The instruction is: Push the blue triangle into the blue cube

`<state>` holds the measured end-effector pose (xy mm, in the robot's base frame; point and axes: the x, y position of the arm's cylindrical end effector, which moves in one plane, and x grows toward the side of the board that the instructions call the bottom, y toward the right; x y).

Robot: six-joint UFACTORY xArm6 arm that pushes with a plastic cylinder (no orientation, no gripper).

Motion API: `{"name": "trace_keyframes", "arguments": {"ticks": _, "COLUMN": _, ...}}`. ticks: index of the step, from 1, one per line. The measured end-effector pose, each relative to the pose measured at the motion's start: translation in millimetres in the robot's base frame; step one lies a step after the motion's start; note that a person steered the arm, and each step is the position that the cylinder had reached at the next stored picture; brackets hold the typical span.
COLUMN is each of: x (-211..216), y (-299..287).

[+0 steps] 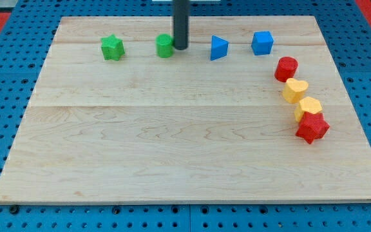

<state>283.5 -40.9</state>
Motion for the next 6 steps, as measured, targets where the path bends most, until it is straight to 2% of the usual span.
{"name": "trace_keyframes", "arguments": {"ticks": 1, "x": 1.6, "y": -68.5}}
{"name": "trace_keyframes", "arguments": {"ticks": 2, "x": 42.6, "y": -20.2}}
{"name": "trace_keyframes", "arguments": {"ticks": 3, "x": 43.9, "y": 15.0}}
{"name": "trace_keyframes", "arguments": {"ticks": 4, "x": 12.0, "y": 101.4}}
{"name": "trace_keyframes", "arguments": {"ticks": 5, "x": 9.0, "y": 179.2}}
{"name": "trace_keyframes", "arguments": {"ticks": 6, "x": 55.5, "y": 173.5}}
